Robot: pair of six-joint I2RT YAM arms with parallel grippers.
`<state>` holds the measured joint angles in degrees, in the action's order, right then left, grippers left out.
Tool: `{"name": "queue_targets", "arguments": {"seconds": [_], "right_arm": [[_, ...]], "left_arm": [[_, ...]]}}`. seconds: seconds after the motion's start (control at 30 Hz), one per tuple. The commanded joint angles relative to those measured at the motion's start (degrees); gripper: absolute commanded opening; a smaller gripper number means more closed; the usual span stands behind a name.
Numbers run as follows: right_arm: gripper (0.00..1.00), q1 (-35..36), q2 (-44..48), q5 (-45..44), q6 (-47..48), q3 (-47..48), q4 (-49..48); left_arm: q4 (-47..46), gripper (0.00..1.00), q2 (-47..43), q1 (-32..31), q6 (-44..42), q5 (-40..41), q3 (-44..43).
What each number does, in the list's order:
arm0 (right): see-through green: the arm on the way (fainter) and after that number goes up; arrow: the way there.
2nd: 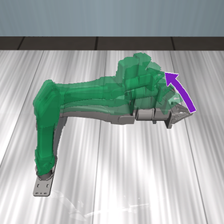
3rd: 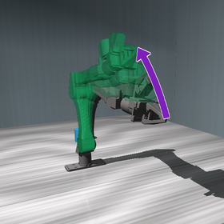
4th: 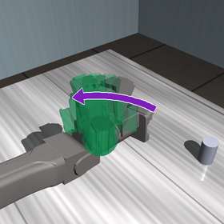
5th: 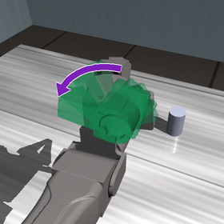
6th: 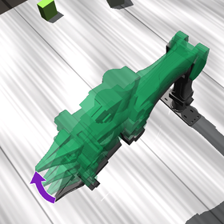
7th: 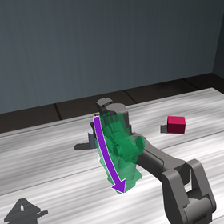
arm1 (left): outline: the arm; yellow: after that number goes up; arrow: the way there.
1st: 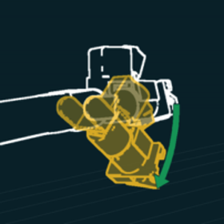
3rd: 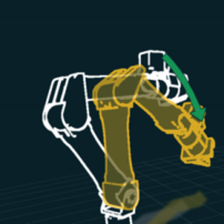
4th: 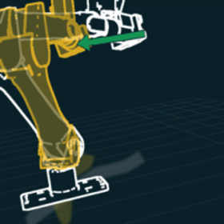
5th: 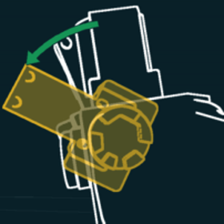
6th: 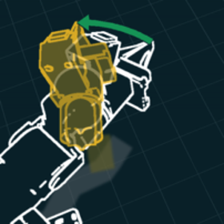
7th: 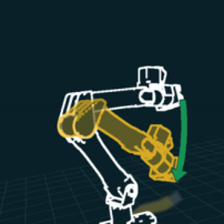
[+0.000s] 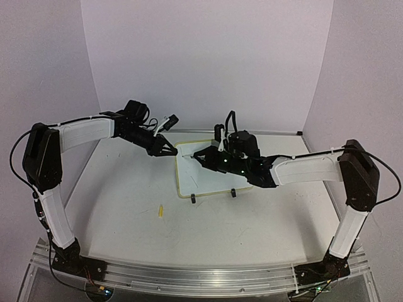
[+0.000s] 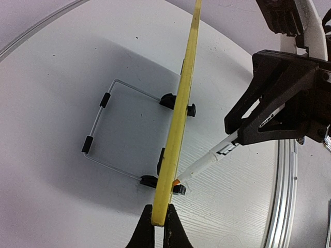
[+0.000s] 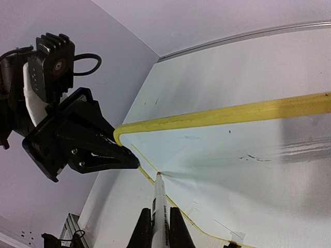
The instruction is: Write a sentence on the whiteboard
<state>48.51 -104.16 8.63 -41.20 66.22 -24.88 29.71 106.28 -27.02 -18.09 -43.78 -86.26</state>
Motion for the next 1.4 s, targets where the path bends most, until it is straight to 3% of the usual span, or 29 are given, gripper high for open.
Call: {"name": "queue_targets", "arguments": {"seconds": [0.0,0.23,1.37], "right_arm": [[0.00,-0.38,-0.25,1.50,1.02,-0.01,-2.53],[0.00,0.02,2.80,4.57,3.15,0.45,-4.57],[0.00,0.29,0.12,-3.02,3.92,3.42,-6.57]], "left_arm": [[1.64,0.00,-0.72,-0.58,-1.78,3.39,-1.36],[1.49,0.00,-0.97,-0.58,-1.68,3.98,-1.27],[1.32,0.00,-1.34,-0.85,-1.79,5.01,-1.00]]}}
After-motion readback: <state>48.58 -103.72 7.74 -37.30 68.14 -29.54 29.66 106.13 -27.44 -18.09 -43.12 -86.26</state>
